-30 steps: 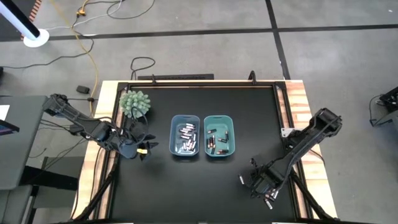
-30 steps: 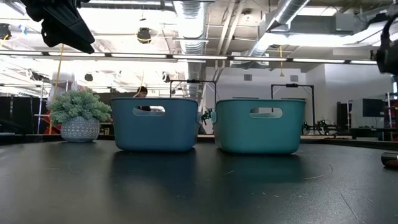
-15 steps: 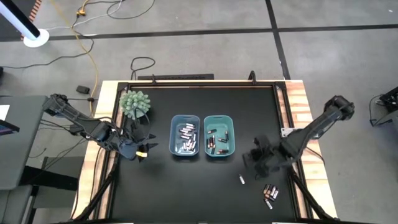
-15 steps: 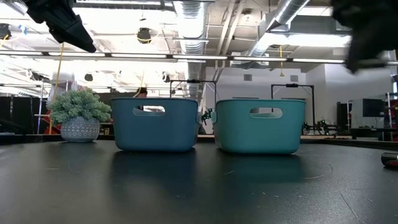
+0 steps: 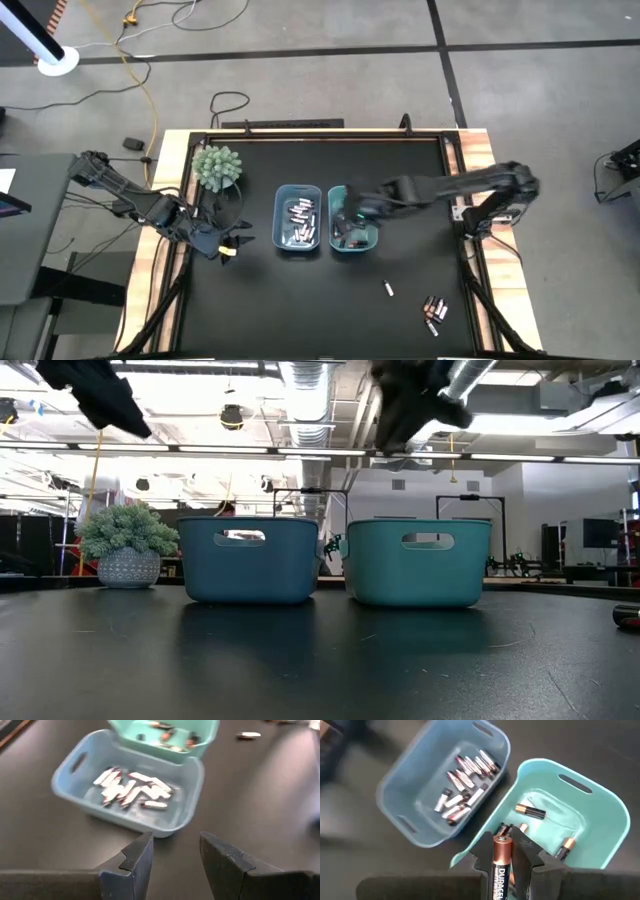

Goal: Sort batteries
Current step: Put the black battery into the green bin

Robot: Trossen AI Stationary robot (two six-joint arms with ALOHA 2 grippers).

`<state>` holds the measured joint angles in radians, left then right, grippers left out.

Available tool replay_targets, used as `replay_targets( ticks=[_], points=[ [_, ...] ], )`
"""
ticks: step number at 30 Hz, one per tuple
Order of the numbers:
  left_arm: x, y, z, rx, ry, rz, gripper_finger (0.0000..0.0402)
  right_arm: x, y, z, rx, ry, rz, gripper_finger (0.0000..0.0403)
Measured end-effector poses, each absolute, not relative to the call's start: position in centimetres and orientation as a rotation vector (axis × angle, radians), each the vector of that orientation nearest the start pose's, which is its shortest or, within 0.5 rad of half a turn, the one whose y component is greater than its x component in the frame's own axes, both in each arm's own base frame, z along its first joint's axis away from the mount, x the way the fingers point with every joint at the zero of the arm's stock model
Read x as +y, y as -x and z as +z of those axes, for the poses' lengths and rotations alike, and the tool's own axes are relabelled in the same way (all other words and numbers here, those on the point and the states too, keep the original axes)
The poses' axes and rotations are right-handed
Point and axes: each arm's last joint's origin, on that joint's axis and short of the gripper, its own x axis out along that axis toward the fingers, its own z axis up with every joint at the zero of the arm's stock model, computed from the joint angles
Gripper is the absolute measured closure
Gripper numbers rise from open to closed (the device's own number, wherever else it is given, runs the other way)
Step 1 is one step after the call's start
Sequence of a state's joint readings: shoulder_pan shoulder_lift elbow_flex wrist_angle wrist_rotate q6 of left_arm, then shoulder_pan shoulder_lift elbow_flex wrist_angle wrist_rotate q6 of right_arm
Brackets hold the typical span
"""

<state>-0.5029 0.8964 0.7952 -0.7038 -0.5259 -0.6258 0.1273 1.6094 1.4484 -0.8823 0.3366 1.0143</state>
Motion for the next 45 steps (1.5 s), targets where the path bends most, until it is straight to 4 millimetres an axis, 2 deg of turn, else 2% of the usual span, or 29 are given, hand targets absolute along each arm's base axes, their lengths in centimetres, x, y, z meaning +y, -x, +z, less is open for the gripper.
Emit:
replay_targets(
  ticks=[5, 10, 14, 21, 27, 34, 45],
  points=[
    [-7.3, -16.0, 28.3, 0.612, 0.125, 0.133, 0.0244, 0.8, -36.3, 27.3, 1.053, -0.65, -0.706, 0.0347],
    [-7.6, -16.2, 28.6, 0.589, 0.042, 0.066, 0.0244, -0.2, -38.6, 23.0, 1.213, -0.677, -0.632, 0.0347],
    [-7.8, -16.1, 28.6, 0.592, 0.03, 0.046, 0.0244, -0.8, -39.4, 20.4, 1.282, -0.691, -0.673, 0.0347],
    [-8.0, -15.9, 28.6, 0.599, 0.024, 0.031, 0.0244, -2.3, -40.2, 17.5, 1.331, -0.692, -0.711, 0.0347],
    [-8.0, -15.9, 28.5, 0.61, 0.019, 0.034, 0.0244, -3.0, -40.3, 17.3, 1.312, -0.694, -0.726, 0.0347],
    [-8.0, -15.8, 28.5, 0.612, 0.019, 0.034, 0.0244, -2.9, -40.3, 17.4, 1.308, -0.699, -0.74, 0.0339],
    [-8.0, -15.8, 28.4, 0.616, 0.02, 0.028, 0.0244, -2.8, -40.3, 17.4, 1.304, -0.716, -0.76, 0.0271]
  ],
)
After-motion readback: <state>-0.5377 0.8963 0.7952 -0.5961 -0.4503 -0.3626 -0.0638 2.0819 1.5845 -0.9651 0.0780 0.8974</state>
